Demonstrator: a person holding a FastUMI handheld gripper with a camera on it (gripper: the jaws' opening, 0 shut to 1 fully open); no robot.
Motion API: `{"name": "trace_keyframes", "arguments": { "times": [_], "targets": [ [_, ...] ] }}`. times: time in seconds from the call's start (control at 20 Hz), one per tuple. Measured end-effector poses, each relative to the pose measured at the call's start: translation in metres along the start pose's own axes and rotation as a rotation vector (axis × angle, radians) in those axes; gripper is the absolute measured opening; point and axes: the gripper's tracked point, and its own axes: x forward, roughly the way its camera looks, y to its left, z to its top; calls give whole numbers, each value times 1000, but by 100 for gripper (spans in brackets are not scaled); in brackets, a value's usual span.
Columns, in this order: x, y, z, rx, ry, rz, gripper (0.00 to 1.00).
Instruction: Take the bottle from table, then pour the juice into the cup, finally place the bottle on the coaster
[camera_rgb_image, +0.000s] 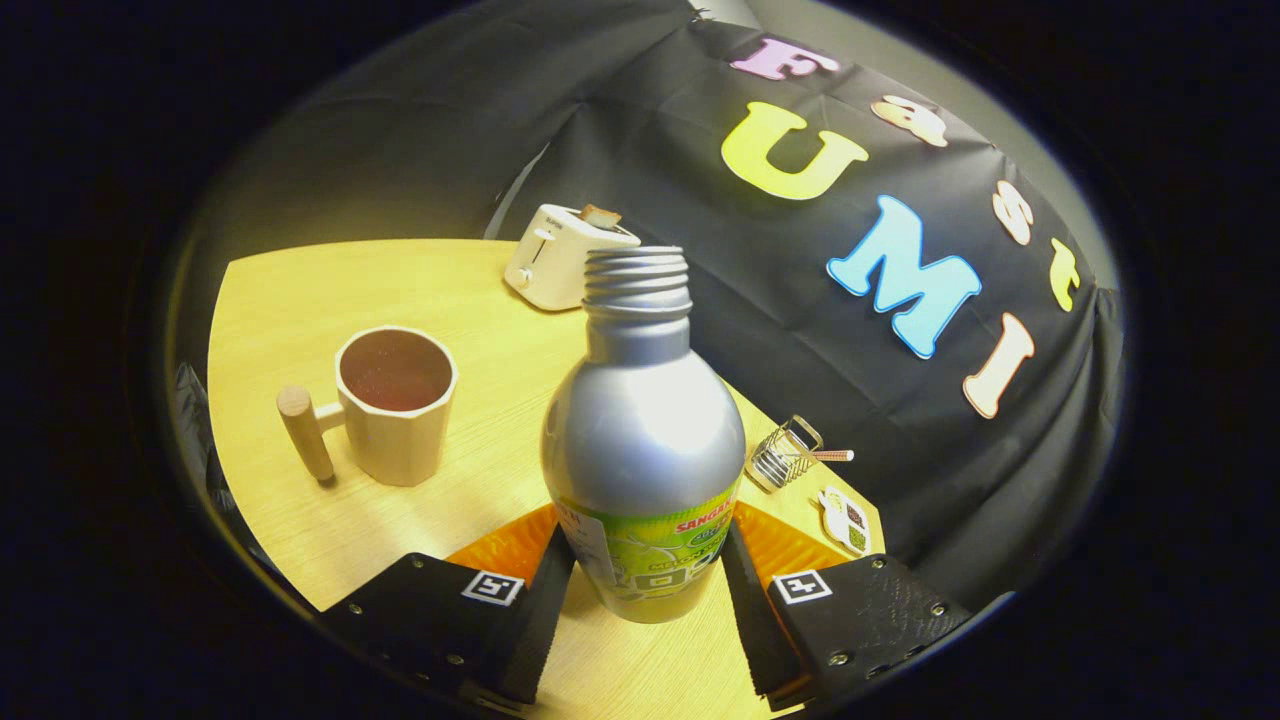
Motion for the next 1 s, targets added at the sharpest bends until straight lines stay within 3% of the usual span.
{"name": "trace_keyframes", "arguments": {
  "times": [1.0],
  "targets": [
    [-1,28,1,-274,114,13,76]
  ]
}}
